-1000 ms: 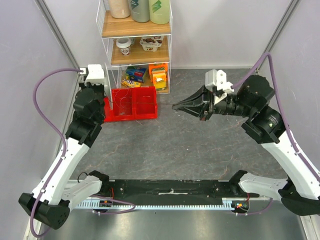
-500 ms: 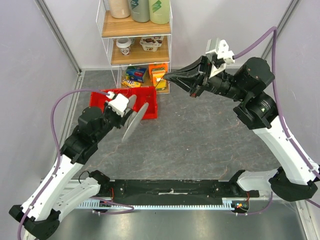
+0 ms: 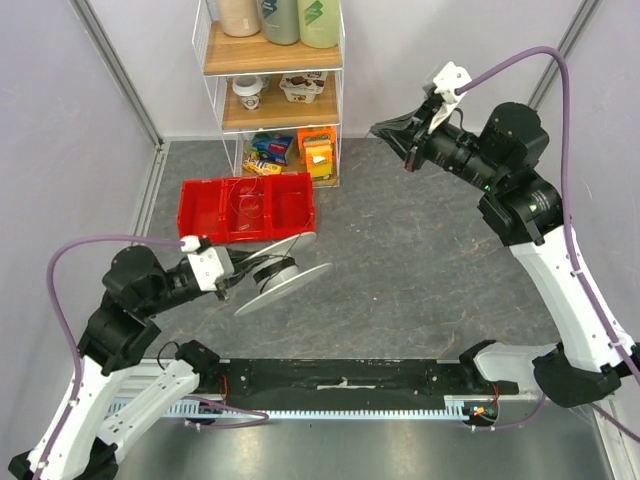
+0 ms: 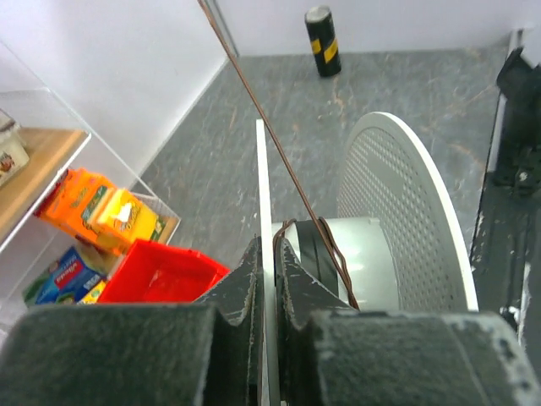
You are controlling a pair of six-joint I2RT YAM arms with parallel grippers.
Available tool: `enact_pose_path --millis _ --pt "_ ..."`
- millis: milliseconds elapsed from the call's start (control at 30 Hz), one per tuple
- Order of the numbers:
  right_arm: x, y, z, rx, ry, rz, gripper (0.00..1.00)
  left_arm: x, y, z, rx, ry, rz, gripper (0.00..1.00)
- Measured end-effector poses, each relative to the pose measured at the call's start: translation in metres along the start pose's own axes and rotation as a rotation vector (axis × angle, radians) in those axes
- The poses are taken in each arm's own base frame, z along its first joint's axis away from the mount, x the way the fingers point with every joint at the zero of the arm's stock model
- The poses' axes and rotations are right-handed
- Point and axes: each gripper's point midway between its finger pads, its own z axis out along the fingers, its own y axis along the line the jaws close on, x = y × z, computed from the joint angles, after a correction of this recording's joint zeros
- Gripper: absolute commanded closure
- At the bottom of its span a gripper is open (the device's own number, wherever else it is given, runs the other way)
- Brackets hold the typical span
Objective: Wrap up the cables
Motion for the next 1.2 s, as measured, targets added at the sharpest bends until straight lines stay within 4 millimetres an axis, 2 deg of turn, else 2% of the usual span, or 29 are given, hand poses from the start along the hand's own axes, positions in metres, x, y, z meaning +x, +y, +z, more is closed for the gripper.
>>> enact_pose_path --millis 67,100,233,367,533,600,700,867,933,1033,1200 --pt "0.016 -0.015 -0.005 0.023 0.036 0.019 1.0 -0.018 0.0 -0.001 0.016 -0.031 -0.018 0.98" --pt "0.037 -0.033 -0.011 0.038 0.079 0.054 1.0 -0.029 0.002 -0.001 0.017 -0.046 -0.037 0.98" --pt "0.093 -0.063 -0.028 0.037 0.169 0.158 1.0 -0.065 0.016 0.002 -0.004 -0.098 -0.126 0.98" --pt "0.133 -0.07 -0.039 0.006 0.204 0.235 1.0 -0.076 0.03 0.012 -0.028 -0.094 -0.276 0.98" --pt "0.171 -0.068 -0.045 -0.019 0.202 0.309 1.0 -0.09 0.049 0.027 -0.043 -0.125 -0.504 0.98" --pt "0.185 -0.066 -0.046 -0.023 0.204 0.333 1.0 -0.1 0.063 0.033 -0.053 -0.159 -0.587 0.98" --pt "0.205 -0.058 -0.051 -0.023 0.215 0.365 1.0 -0.112 0.09 0.044 -0.091 -0.202 -0.693 0.98" --pt "0.217 -0.037 -0.062 -0.034 0.212 0.371 1.0 -0.127 0.139 0.057 -0.211 -0.281 -0.811 0.98" --pt "0.214 -0.02 -0.063 -0.055 0.198 0.355 1.0 -0.132 0.157 0.058 -0.282 -0.317 -0.859 0.98" --pt "0.2 0.019 -0.058 -0.124 0.167 0.318 1.0 -0.137 0.183 0.054 -0.401 -0.371 -0.913 0.98" --pt "0.177 0.078 -0.044 -0.231 0.127 0.28 1.0 -0.13 0.209 0.044 -0.565 -0.419 -0.961 0.98"
